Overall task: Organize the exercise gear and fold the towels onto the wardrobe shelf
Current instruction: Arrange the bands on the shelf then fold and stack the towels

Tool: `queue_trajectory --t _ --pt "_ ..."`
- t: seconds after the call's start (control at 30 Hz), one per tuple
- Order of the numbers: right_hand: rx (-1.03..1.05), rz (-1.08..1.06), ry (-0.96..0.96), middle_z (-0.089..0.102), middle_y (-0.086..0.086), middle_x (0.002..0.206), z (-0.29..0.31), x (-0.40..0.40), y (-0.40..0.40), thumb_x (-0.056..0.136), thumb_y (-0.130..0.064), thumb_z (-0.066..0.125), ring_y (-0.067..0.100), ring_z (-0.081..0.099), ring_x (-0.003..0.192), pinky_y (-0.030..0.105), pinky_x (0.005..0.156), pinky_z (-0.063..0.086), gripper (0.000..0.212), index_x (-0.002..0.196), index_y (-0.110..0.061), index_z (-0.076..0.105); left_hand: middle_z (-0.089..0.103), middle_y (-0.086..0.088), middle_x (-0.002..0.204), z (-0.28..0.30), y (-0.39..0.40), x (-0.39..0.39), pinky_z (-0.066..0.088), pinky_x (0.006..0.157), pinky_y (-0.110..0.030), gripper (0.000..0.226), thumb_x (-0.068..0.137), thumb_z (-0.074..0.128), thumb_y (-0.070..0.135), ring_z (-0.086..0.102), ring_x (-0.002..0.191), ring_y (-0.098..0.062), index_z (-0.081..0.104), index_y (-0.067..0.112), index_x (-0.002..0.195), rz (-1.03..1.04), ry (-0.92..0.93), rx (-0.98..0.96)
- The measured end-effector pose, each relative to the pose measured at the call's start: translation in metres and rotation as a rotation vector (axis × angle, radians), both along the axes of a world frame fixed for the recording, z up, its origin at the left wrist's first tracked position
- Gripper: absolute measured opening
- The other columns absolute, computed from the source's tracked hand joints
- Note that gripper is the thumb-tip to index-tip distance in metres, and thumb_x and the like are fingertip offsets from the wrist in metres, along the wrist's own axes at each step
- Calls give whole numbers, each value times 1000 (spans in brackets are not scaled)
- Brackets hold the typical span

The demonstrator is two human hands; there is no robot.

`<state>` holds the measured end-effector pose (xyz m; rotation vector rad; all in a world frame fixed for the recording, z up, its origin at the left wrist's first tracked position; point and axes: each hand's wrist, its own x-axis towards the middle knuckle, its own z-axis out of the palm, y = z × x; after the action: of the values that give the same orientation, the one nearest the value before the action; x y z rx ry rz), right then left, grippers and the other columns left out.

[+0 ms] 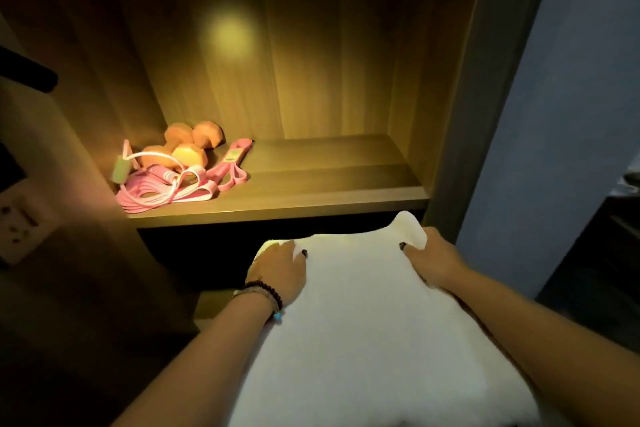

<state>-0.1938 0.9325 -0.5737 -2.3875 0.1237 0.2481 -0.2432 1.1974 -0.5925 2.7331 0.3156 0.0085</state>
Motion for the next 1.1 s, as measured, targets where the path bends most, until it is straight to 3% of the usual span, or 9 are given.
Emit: queue_trajectory --t 0.1,0.27,0.43,0.53,0.63,0.73,0.8,0.93,1.1 --pt "-84 -5 -13 57 12 123 -8 4 -6 94 -37 55 27 56 102 34 76 45 47 130 -9 42 46 -10 136 -1 4 -8 44 98 -43 68 90 43 62 46 123 -30 43 14 137 249 15 -120" --pt "-81 -47 67 60 14 117 -12 16 0 92 -37 59 30 59 101 35 77 48 45 122 -4 53 46 -14 133 10 9 -6 47 93 -45 90 76 63 67 48 120 -34 37 6 136 508 23 -287" --pt "125 -133 230 60 12 93 4 33 1 88 -27 67 27 59 78 34 67 48 38 113 0 56 59 -4 85 17 27 -6 41 63 -28 59 81 72 47 57 78 -21 59 -1 114 521 5 -600" --pt "375 -82 140 64 6 97 14 36 0 90 -26 65 25 63 83 31 58 48 23 111 -16 59 59 -2 97 23 33 -6 45 72 -30 39 82 74 34 58 90 -21 55 13 109 535 -265 -702" --pt "404 -108 136 64 4 98 3 34 2 90 -26 66 23 63 85 32 61 50 26 113 -16 59 52 -7 124 20 25 -9 46 84 -38 54 88 67 30 54 106 -26 38 18 132 480 -225 -522" --pt "134 -99 162 61 11 108 -19 37 1 89 -30 67 26 60 91 35 75 50 43 121 -4 56 27 -13 151 6 12 -13 39 103 -46 75 97 49 36 36 134 -32 5 12 153 354 91 -75" --pt "-113 -26 92 52 15 127 -21 39 2 90 -28 64 31 55 109 39 88 47 52 133 -7 44 23 -10 153 8 8 -8 29 112 -49 70 98 41 41 24 141 -30 7 12 152 203 122 156" --pt "-321 355 -250 43 0 140 -7 27 28 91 -12 54 25 41 129 45 107 33 53 139 -29 42 33 -12 147 13 -19 2 21 113 -54 52 100 25 46 25 139 -30 33 14 139 -147 294 150" --pt "-460 707 -135 19 -5 160 -25 -17 60 105 -31 24 15 7 148 45 121 -2 45 149 -36 25 -12 -12 161 -13 -39 -14 0 121 -47 64 101 13 46 -11 148 -29 -6 17 154 -109 291 314"
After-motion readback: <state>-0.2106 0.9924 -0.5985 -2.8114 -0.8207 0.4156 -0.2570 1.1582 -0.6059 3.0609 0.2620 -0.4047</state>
